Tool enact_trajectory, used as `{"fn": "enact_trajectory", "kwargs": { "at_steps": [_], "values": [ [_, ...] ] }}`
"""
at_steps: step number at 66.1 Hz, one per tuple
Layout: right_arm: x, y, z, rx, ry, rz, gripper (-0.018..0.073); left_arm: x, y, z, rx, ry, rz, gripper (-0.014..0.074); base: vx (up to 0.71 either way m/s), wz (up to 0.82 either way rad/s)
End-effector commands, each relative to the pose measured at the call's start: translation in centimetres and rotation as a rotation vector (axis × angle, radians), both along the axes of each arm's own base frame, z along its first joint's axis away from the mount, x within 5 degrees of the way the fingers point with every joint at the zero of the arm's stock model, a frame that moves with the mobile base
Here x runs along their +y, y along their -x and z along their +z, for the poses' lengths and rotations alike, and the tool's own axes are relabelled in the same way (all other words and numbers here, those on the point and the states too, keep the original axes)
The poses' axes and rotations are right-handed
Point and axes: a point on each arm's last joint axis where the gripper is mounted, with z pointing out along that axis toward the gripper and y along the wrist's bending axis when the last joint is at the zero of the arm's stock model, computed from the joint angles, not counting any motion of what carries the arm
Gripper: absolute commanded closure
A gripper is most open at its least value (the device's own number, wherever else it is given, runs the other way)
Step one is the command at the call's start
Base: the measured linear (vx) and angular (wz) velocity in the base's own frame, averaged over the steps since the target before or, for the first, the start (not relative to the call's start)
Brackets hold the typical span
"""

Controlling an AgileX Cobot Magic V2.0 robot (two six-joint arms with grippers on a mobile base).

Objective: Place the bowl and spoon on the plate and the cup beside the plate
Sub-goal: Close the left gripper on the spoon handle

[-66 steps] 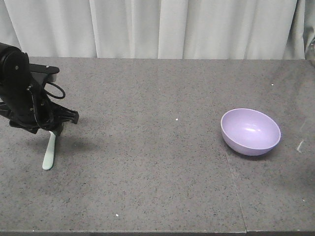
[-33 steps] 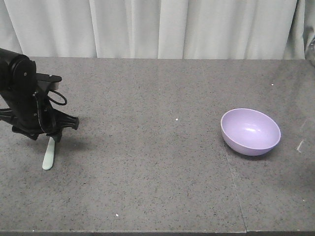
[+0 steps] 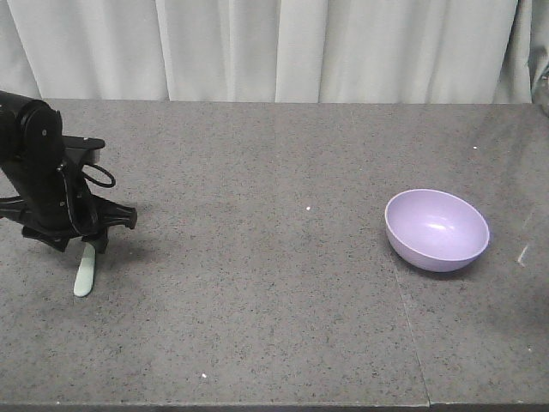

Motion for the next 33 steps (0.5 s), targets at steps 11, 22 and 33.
{"fn": "enact_trajectory", "kwargs": {
  "at_steps": [11,22,33],
  "values": [
    [-0.1,0.2,1.6,-0.096,0.018,-0.003,0.0104,-0.1,0.0,2.5,-0.097,0.023,0.002,0.0202,0.00,0.00],
    [-0.1,0.2,1.6,-0.095,0.018,-0.003,0.0104,-0.1,-0.2,1.7,-0.075,0.020,0.002,0.0202,0.00,0.00],
    [-0.1,0.2,1.5,-0.091,0.018,-0.003,0.0104,-0.3,-0.6,0.4,-0.029,0.026,0.008,0.0202,0.00,0.00]
  ]
}}
